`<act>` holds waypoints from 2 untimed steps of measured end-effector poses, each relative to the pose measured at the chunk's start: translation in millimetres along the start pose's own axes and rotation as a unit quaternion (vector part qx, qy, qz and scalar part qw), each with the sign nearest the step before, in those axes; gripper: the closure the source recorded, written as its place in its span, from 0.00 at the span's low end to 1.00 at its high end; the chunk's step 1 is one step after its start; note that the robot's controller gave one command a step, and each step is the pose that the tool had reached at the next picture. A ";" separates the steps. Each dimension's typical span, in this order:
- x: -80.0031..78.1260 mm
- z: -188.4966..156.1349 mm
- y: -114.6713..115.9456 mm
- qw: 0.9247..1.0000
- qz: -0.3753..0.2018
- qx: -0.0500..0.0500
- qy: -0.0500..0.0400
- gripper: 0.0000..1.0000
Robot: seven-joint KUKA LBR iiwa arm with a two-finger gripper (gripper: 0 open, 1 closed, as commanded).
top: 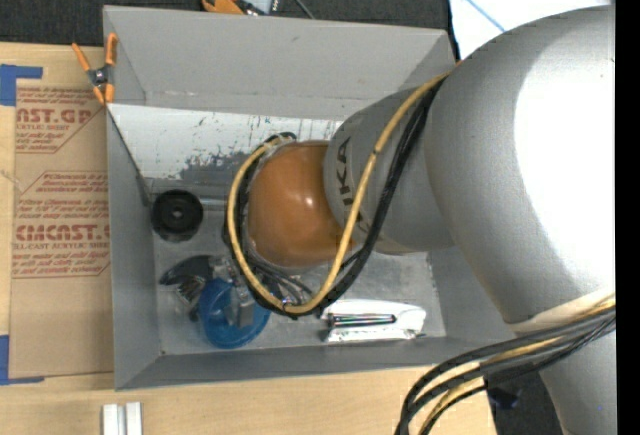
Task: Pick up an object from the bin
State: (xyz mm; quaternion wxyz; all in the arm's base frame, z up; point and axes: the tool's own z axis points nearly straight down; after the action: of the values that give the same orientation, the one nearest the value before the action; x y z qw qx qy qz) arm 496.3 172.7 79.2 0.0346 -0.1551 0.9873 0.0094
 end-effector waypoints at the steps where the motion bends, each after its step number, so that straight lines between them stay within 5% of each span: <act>1: 16.5 7.6 -81.8 0.988 -0.154 0.001 0.000 0.00; 2: 14.8 5.7 -78.5 0.988 -0.156 0.000 -0.002 1.00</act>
Offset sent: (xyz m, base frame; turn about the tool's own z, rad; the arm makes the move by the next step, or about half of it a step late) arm 0.0000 0.0000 0.0000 0.0000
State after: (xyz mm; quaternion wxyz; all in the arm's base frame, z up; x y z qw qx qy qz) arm 506.7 93.6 71.8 0.0374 -0.3070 0.9510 0.0042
